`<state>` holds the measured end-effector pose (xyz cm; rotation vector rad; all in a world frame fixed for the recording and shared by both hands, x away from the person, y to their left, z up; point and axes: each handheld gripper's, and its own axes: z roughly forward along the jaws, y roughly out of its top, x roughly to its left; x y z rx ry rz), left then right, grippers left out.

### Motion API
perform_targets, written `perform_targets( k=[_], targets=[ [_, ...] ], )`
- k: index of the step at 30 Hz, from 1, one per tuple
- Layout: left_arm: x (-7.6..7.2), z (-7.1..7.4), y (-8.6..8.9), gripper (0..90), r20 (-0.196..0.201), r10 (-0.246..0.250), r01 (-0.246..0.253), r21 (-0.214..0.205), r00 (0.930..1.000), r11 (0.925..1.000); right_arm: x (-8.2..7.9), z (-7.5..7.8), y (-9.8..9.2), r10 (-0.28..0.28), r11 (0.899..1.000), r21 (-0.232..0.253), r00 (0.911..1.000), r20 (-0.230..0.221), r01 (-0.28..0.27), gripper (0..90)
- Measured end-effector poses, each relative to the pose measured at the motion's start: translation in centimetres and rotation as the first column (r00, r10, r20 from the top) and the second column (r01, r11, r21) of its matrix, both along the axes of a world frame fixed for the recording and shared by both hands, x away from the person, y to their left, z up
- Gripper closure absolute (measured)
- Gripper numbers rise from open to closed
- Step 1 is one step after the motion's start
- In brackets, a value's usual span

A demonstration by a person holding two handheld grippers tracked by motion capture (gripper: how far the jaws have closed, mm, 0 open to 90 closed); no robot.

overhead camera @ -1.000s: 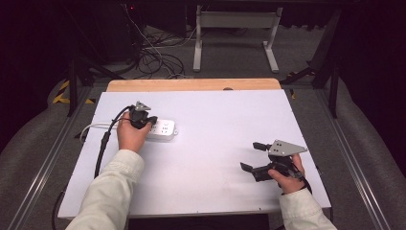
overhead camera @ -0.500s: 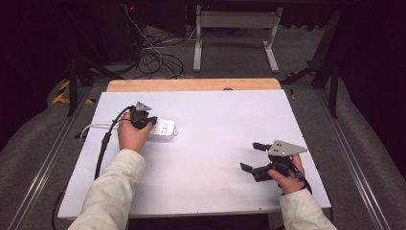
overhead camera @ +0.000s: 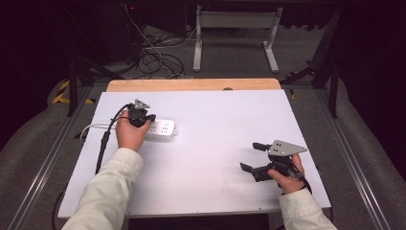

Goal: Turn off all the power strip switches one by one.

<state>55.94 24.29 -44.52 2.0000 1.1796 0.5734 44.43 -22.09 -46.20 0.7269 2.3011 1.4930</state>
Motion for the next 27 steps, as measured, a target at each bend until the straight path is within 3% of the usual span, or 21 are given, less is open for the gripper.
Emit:
perform_targets(
  k=[1, 3, 5, 8, 11, 14, 22, 25, 27],
  targets=[
    [-0.1, 0.4, 0.1, 90.0, 0.005, -0.003, 0.003, -0.018, 1.0000, 0.9998, 0.0, 0.0, 0.0, -0.003, 1.000, -0.001, 1.0000, -0.003, 0.003, 10.1],
    [-0.2, 0.9, 0.2, 90.0, 0.015, -0.012, 0.013, -0.016, 0.9998, 0.9998, 0.1, -0.1, 0.0, -0.004, 1.000, -0.003, 1.0000, -0.002, 0.004, 10.1],
    [-0.5, 1.3, 0.4, 90.0, 0.023, -0.024, 0.024, 0.031, 0.9994, 0.9993, 0.2, -0.1, 0.0, -0.004, 1.000, -0.005, 1.0000, -0.002, 0.004, 10.1],
    [-0.4, 1.0, 1.5, 90.0, 0.000, -0.003, 0.003, 0.037, 1.0000, 0.9993, 0.1, -0.1, 0.1, -0.002, 1.000, -0.005, 1.0000, -0.002, 0.002, 10.1],
    [-0.5, 0.9, 2.2, 90.0, -0.004, 0.009, -0.009, 0.017, 1.0000, 0.9998, 0.0, -0.1, 0.1, -0.003, 1.000, -0.005, 1.0000, 0.001, 0.003, 10.1],
    [-0.5, 0.8, 2.5, 90.0, -0.015, 0.010, -0.010, 0.046, 0.9998, 0.9989, 0.0, -0.1, 0.1, -0.003, 1.000, -0.007, 1.0000, 0.003, 0.003, 10.1],
    [-0.3, -0.3, 3.6, 90.0, -0.048, 0.045, -0.042, 0.061, 0.9978, 0.9972, 0.0, 0.0, 0.0, -0.002, 1.000, -0.006, 1.0000, 0.001, 0.002, 10.1],
    [-0.3, -0.7, 3.6, 90.0, -0.051, 0.048, -0.047, 0.028, 0.9975, 0.9985, 0.0, -0.1, 0.1, -0.001, 1.000, -0.007, 1.0000, -0.005, 0.001, 10.1],
    [-0.2, -1.0, 3.3, 90.0, -0.049, 0.038, -0.036, 0.035, 0.9981, 0.9987, 0.0, -0.1, 0.1, -0.001, 1.000, -0.009, 1.0000, -0.005, 0.001, 10.1]
  ],
)
